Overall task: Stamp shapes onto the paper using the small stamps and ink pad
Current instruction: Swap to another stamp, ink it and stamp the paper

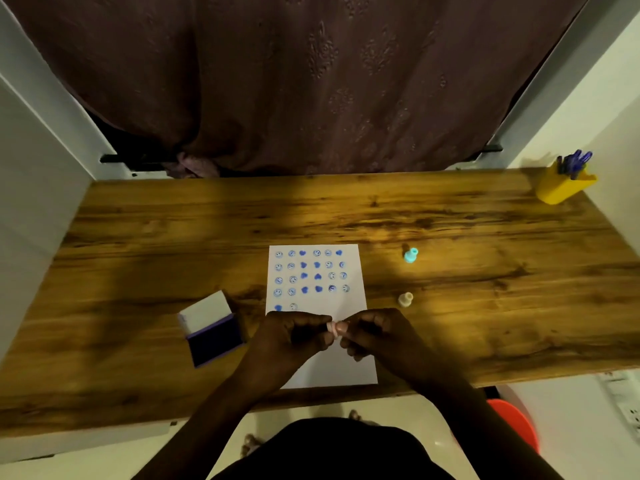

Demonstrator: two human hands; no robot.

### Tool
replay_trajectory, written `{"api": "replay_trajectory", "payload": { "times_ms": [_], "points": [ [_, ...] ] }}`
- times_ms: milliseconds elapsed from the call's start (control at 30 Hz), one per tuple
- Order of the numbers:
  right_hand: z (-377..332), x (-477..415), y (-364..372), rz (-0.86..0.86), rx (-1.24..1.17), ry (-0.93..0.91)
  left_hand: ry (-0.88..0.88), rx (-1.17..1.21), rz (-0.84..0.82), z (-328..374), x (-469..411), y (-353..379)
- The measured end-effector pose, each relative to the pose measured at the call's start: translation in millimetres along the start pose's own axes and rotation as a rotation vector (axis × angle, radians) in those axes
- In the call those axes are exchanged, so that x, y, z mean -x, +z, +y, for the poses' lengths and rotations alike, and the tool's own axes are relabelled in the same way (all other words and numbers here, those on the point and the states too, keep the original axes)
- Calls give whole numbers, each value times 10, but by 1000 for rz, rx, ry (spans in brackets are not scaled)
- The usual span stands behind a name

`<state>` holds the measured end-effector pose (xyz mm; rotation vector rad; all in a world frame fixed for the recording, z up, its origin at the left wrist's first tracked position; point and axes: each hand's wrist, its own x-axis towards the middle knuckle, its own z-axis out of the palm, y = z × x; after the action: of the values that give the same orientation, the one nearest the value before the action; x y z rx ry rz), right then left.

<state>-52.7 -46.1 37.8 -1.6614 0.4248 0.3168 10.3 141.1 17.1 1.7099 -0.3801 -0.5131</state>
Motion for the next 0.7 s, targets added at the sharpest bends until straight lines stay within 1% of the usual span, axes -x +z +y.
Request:
{"api": "replay_trajectory", "payload": {
  "times_ms": [133, 267, 333, 400, 500, 700],
  "points": [
    [62, -9, -102, 36, 48, 14, 29, -47, 23, 44, -31, 143],
    [79, 33, -352, 58, 176, -28, -25, -55, -26, 8, -79, 319],
    [60, 54, -556, 133, 278, -87, -95, -47, -24, -35, -111, 410],
    [81, 40, -805, 274, 427, -161, -144, -52, -14, -68, -140, 480],
    [204, -28, -1133, 423, 643, -226, -163, -51, -9, -104, -168, 531],
    [560, -301, -1425, 514, 852, -243, -155, -92, 38, -123, -214, 588]
  ]
}}
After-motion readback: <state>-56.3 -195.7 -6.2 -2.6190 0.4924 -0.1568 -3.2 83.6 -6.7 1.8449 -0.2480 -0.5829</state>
